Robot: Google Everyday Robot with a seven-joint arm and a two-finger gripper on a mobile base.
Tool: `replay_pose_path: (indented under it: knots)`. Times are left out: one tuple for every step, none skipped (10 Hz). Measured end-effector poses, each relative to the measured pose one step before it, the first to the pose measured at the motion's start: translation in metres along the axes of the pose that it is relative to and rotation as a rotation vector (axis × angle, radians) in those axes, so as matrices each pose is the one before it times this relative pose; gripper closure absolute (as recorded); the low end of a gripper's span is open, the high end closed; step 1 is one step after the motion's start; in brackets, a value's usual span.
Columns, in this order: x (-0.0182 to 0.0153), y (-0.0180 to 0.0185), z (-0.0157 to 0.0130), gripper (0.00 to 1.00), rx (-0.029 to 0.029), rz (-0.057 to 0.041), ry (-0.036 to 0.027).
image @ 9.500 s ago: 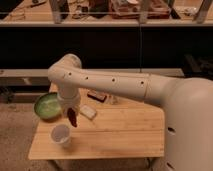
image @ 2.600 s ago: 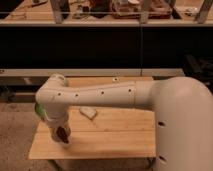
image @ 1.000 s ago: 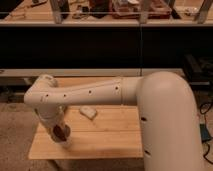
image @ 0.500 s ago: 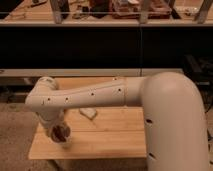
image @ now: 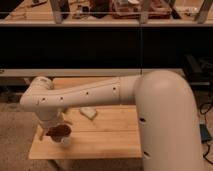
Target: Place the pepper in the ceramic cup
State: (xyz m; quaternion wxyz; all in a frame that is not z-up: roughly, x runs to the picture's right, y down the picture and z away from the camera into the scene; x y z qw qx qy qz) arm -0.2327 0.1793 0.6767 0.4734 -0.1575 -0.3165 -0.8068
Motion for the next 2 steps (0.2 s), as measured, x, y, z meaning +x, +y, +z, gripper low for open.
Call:
replay_pose_path:
  knots:
    - [-0.00021, 0.00119, -0.00167, 0.20, 0.00458, 0.00044, 0.01235]
    - [-0.00002, -0.00415, -0.00470, 0.20, 0.01369, -0.02592, 0.03980]
